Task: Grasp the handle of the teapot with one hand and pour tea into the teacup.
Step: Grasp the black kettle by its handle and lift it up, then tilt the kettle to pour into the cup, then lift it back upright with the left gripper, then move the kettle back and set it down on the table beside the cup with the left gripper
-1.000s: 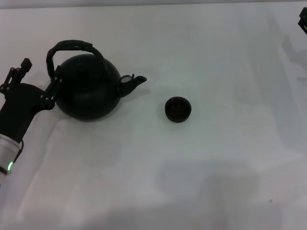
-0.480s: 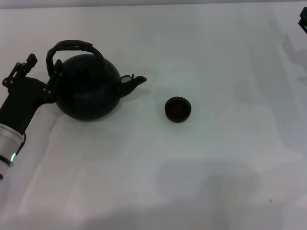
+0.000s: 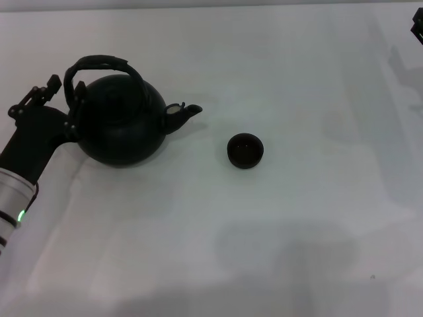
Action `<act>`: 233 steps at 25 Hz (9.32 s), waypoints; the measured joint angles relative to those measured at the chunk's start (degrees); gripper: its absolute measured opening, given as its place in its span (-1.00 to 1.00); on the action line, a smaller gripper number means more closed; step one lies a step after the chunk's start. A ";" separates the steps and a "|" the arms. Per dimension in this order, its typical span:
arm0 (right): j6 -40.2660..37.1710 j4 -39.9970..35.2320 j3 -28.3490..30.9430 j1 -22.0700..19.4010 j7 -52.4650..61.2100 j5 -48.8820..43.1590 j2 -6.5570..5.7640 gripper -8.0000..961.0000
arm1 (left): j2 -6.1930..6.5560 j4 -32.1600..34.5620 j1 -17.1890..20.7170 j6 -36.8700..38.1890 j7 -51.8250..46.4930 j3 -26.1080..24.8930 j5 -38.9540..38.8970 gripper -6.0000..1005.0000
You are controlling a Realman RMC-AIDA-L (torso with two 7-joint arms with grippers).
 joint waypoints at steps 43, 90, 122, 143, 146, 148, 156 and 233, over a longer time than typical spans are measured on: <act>-0.67 -0.09 -0.14 -0.35 0.77 -0.06 -0.14 0.74 | 1.91 -20.01 -19.44 4.72 -13.24 0.19 13.43 -0.78; -1.78 -0.14 0.10 0.08 0.65 -0.77 0.01 0.74 | 0.86 -19.56 -36.23 -11.69 -8.10 0.19 35.45 -0.78; -3.26 -1.64 0.39 -0.44 0.76 -0.31 -0.09 0.74 | 0.74 -19.68 -40.13 -11.70 -5.02 0.20 40.27 -0.79; -3.26 -1.64 0.48 -0.71 0.77 -0.24 -0.18 0.74 | 0.80 -20.00 -41.79 -11.69 -4.86 0.19 43.10 -0.79; -3.26 -1.64 0.48 -0.77 0.76 -0.24 -0.18 0.74 | 0.82 -20.00 -41.92 -11.70 -4.00 0.19 43.22 -0.79; -3.26 -1.64 0.48 -0.83 0.76 -0.23 -0.18 0.74 | 0.81 -20.00 -42.06 -11.70 -3.69 0.19 43.53 -0.79; -3.26 -1.64 0.47 -1.06 0.76 -0.11 -0.18 0.74 | 0.76 -20.00 -42.50 -11.68 -3.58 0.19 44.01 -0.78; -6.24 -3.55 0.70 -0.64 0.76 -0.57 -0.29 0.74 | 0.26 -4.84 -14.93 8.09 2.43 -0.47 3.79 -0.79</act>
